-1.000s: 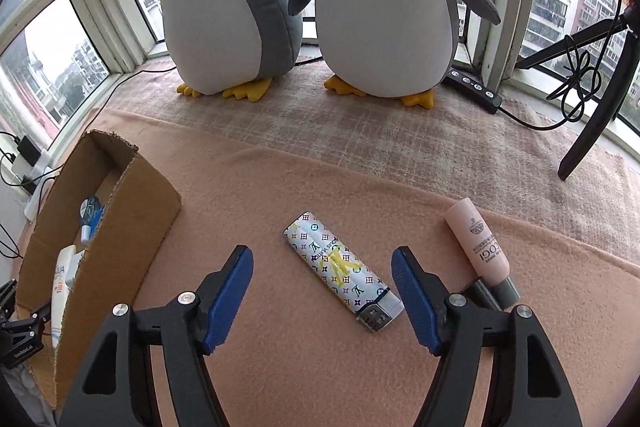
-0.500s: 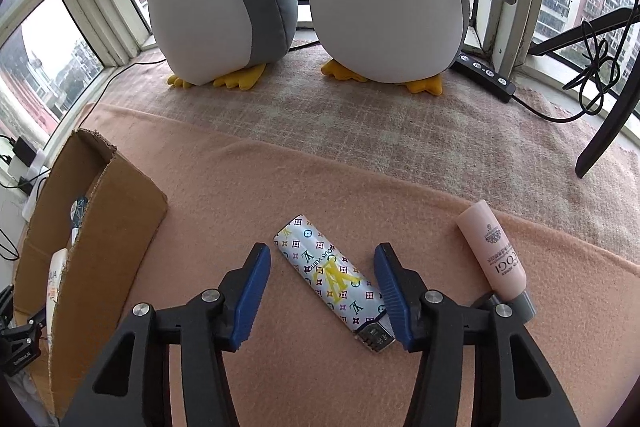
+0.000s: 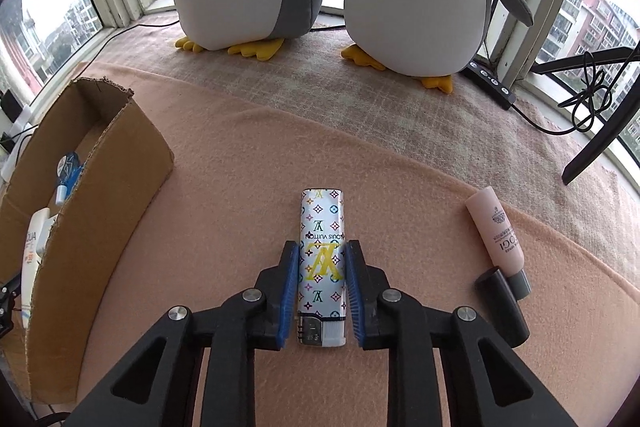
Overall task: Organize rigid objects
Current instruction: 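Close the right gripper on the patterned lighter, then carry the lighter into the box and open the right gripper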
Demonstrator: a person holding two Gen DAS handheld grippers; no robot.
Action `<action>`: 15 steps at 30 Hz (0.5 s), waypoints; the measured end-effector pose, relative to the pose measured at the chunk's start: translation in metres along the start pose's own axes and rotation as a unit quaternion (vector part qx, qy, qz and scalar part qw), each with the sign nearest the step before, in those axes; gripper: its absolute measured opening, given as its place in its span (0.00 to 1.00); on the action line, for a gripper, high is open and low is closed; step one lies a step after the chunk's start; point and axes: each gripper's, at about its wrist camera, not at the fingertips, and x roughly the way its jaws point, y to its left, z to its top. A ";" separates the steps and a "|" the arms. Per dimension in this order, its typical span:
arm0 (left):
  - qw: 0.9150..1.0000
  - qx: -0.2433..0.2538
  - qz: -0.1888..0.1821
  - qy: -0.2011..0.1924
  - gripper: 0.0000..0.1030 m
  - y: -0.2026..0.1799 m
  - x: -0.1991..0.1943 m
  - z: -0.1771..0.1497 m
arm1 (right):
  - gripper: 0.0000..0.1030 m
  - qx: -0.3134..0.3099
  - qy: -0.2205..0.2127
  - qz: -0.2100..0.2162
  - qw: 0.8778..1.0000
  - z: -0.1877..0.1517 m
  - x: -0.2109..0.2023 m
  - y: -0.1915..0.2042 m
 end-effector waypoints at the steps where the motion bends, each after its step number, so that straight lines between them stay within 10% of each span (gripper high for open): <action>1: 1.000 0.000 0.000 0.000 0.58 0.000 0.000 0.000 | 0.20 0.004 -0.002 -0.001 1.000 -0.001 -0.001 0.000; 15: 1.000 -0.002 -0.005 -0.004 0.58 0.000 -0.001 0.000 | 0.20 0.032 -0.052 0.029 0.998 -0.014 -0.056 0.035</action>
